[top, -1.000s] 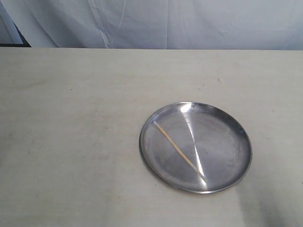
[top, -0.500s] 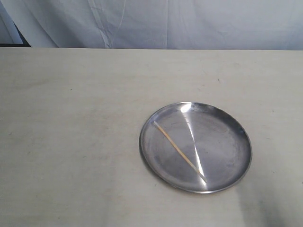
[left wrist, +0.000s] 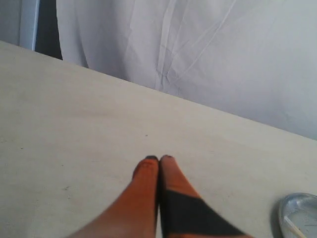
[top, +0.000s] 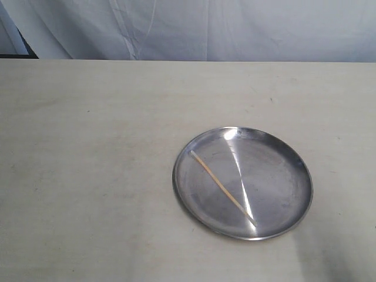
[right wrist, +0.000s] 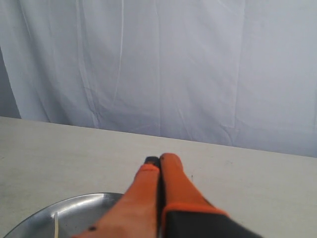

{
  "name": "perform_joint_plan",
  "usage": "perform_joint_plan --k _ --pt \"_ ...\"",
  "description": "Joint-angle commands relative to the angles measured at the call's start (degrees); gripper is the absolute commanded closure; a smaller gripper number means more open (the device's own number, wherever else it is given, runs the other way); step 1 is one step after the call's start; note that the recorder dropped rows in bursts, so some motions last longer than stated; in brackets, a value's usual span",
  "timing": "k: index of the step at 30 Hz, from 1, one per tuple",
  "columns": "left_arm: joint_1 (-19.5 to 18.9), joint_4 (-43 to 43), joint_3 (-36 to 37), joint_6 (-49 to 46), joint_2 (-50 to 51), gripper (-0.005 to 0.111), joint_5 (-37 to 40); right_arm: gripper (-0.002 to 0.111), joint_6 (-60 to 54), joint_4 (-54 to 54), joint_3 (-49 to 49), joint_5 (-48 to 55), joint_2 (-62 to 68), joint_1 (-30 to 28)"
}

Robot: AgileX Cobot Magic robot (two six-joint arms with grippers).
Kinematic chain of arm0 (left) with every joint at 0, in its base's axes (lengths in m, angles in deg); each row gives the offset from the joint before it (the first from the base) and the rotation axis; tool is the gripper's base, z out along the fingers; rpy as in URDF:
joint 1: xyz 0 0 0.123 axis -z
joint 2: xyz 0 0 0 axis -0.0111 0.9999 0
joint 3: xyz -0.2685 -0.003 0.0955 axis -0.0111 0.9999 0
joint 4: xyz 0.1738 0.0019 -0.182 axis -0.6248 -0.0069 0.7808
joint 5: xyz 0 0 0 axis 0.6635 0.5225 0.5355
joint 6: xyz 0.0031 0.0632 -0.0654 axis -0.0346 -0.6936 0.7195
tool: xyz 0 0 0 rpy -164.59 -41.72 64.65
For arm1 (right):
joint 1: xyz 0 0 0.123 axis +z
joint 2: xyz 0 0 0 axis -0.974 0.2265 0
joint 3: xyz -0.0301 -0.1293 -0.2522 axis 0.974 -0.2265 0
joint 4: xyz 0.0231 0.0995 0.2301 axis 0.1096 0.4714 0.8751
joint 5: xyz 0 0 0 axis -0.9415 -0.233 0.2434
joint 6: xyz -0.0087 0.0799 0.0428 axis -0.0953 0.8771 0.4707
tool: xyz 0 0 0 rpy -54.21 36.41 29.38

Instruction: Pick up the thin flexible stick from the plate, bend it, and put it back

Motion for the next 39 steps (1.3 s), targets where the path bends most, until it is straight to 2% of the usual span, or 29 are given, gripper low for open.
perform_joint_plan --k 1,7,11,39 --pt "-0.2 -0.6 1.8 0.4 -0.4 0.106 -0.8 0.109 0.0 -0.2 -0.1 -0.7 -0.3 -0.2" --pt "-0.2 -0.6 3.3 0.4 -0.4 0.106 -1.2 0.109 0.0 -0.2 -0.1 -0.7 -0.3 -0.2" --pt "-0.2 -0.6 3.3 0.4 -0.4 0.106 1.4 0.109 0.0 -0.3 -0.1 -0.4 -0.3 -0.2" --pt "-0.2 -0.2 3.3 0.4 -0.4 0.106 1.1 0.109 0.0 -0.3 -0.1 -0.4 -0.3 -0.2"
